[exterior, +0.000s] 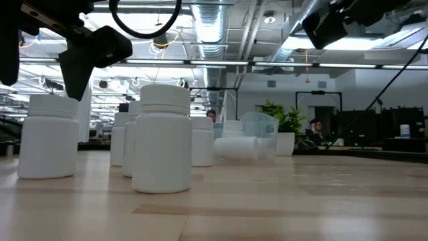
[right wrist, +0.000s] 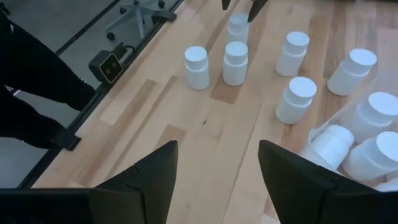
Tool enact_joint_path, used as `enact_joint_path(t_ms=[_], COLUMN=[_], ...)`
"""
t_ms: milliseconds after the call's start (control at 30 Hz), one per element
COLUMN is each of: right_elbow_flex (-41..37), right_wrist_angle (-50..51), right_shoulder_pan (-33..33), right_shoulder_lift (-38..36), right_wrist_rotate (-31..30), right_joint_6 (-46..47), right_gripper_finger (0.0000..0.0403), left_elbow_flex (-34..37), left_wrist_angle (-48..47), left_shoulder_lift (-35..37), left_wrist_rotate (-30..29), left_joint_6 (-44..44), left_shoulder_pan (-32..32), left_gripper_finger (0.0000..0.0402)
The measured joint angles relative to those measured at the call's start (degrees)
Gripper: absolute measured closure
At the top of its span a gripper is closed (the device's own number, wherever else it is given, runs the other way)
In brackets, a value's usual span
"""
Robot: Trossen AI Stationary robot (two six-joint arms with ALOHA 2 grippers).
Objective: Pick and place pill bottles into a basket
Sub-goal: Put the pill bottle into the bin
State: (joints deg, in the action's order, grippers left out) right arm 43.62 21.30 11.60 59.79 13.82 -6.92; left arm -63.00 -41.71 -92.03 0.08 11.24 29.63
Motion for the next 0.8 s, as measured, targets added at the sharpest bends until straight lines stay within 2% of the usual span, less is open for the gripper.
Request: enact_joint_path(t_ms=[200, 800], right_elbow_flex=[0.00, 0.00], right_wrist_angle=[-0.82, -0.79], right_shoulder_pan=[0.00, -0.02], right_shoulder_lift=[0.62, 0.62], right_wrist_rotate=[-0.04, -0.39], right_joint_6=[0.21, 0.94], right_gripper_finger=[0.0184, 0.0184], left_elbow_flex=[0.00, 0.00], left_wrist_angle=[0.01, -0.02], left_shoulder_lift=[0.00, 0.02], left_wrist_rotate=[-1.69, -1.90], left_joint_6=[-1.50, -2.01], left_shoulder_pan=[-0.04, -0.09], left_gripper_finger=[0.0150, 0.0150])
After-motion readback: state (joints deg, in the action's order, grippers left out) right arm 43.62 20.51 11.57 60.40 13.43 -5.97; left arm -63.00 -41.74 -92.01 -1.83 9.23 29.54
